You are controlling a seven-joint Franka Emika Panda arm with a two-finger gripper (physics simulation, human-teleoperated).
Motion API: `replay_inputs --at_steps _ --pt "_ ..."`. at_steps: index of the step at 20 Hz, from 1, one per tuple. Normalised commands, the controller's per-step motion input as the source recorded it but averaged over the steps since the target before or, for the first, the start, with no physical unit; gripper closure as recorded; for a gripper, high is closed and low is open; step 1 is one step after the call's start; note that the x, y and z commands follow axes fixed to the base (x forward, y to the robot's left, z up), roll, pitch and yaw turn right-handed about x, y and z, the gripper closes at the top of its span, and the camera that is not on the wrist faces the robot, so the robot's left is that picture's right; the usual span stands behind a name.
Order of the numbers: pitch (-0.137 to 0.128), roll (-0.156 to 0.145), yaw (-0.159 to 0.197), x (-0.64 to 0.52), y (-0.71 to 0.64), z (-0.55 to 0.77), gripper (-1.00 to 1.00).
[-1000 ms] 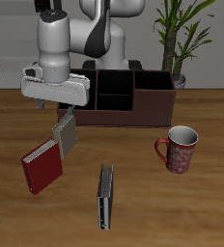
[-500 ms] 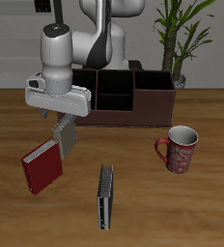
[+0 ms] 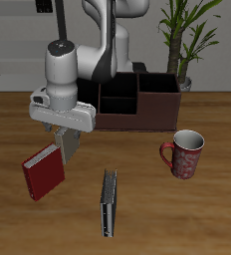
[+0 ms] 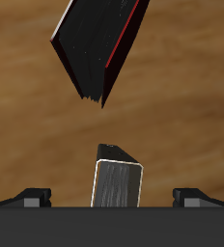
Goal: Place the yellow book into the back desk caddy's left compartment
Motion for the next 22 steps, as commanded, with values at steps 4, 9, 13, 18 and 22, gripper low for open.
replay_inputs --at_steps 4,9,13,18,22 --pt "0.032 -0.013 0.021 0.05 -0.03 -0.17 -1.0" --pt "0.01 -0.006 -0.014 0.02 -0.07 -0.11 1.0" --pt "0.006 0.001 -0.004 -0.01 -0.06 -0.05 1.0" --pt "-0.018 0.001 0.003 -0.05 -0.08 0.14 1.0" --pt "-0.042 0.009 0.023 -0.08 0.08 0.41 1.0"
